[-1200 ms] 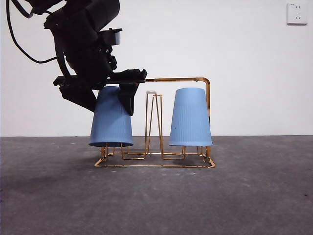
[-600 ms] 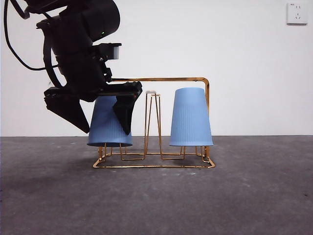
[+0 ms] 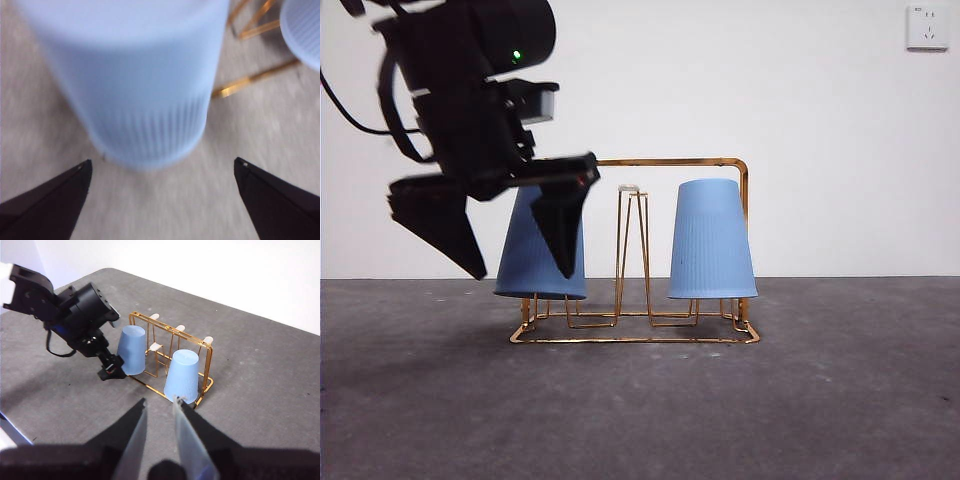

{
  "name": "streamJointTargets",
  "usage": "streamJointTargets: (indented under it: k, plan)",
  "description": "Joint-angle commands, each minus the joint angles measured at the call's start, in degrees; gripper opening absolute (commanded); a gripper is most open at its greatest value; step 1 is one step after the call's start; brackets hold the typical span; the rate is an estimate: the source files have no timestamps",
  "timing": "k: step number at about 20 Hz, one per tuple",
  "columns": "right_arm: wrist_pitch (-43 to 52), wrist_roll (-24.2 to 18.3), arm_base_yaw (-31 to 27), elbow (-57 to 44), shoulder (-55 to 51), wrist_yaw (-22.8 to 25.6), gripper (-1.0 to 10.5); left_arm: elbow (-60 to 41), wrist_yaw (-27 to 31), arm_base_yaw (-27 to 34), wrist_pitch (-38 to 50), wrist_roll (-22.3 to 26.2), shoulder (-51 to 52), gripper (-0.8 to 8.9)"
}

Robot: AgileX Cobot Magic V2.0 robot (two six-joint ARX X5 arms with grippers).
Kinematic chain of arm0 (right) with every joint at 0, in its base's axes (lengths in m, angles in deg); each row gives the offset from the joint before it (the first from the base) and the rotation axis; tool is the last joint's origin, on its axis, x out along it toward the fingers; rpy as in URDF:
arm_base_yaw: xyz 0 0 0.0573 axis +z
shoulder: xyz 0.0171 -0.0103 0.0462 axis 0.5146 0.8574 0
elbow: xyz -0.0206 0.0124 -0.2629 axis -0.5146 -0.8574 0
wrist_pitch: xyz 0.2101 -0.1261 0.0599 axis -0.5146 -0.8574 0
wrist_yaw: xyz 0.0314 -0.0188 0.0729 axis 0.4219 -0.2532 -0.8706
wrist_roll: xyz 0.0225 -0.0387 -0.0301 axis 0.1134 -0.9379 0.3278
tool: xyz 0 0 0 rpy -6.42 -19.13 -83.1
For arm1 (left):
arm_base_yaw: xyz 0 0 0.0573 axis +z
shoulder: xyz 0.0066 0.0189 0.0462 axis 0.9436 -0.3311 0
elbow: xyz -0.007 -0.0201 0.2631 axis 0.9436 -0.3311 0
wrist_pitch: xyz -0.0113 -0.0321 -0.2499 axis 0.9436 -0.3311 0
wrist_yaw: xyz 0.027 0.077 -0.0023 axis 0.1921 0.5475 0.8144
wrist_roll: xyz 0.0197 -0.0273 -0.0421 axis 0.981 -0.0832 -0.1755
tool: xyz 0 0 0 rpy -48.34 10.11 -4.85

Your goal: Pick up cup 1,put cup 1 in the cup rack,pick up cup 2,put cup 2 in the cup rack

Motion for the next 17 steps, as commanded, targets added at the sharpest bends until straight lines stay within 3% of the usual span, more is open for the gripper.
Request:
streamJointTargets:
  k: [1, 6, 15, 17]
  plan:
    - [-0.07, -0.26, -0.02, -0.13, -0.24, 0.04, 0.9, 0.13, -0.79, -0.07, -2.67, -0.96, 2.03, 4.8]
    - [-1.84, -0.22, -0.02, -0.13, -0.17, 0.04, 0.9, 0.15, -2.84, -0.13, -8.44, -1.38, 7.48, 4.71]
    - [-5.99, -0.2, -0.02, -0.13, 0.24, 0.04, 0.9, 0.13, -12.79, -0.96, -17.07, -1.55, 21.24, 4.66]
    - [-7.56, -0.22, -0.02, -0.13, 0.42, 0.04, 0.9, 0.15, -13.22, -1.57, -18.16, -1.6, 24.72, 4.22]
